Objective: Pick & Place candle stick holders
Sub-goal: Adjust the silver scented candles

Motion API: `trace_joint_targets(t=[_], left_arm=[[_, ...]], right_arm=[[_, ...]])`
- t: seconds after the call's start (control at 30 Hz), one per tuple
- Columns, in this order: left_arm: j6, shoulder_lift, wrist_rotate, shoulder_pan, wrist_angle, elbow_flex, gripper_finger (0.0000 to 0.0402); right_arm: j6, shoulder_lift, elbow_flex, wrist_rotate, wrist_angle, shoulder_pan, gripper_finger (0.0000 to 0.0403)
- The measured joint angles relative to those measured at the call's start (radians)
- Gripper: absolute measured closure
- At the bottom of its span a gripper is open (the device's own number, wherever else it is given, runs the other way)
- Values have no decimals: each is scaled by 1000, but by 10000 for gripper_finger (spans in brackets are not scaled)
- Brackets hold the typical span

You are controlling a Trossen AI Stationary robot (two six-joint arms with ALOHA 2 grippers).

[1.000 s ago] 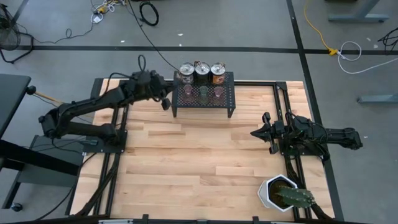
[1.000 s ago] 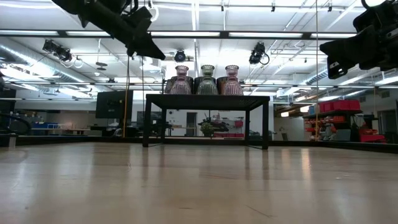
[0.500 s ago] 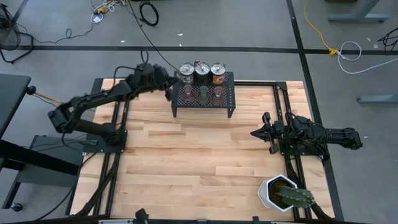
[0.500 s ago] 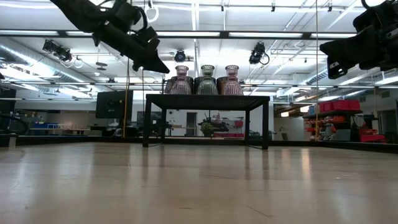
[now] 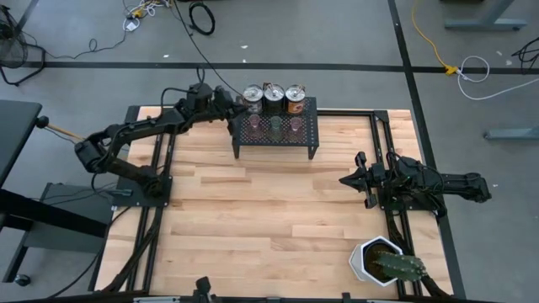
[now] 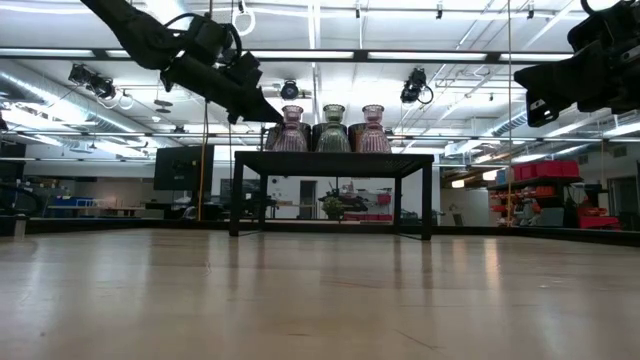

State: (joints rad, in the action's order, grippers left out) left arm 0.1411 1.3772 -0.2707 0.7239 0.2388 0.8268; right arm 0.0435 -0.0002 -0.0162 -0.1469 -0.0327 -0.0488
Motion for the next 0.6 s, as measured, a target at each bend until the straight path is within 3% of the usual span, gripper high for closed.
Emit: trace_joint_targets(t=[0.6], left_arm=[[2, 51, 8, 26, 78, 0, 402]], right_arm=[[0, 0, 0, 0, 0, 0, 394]])
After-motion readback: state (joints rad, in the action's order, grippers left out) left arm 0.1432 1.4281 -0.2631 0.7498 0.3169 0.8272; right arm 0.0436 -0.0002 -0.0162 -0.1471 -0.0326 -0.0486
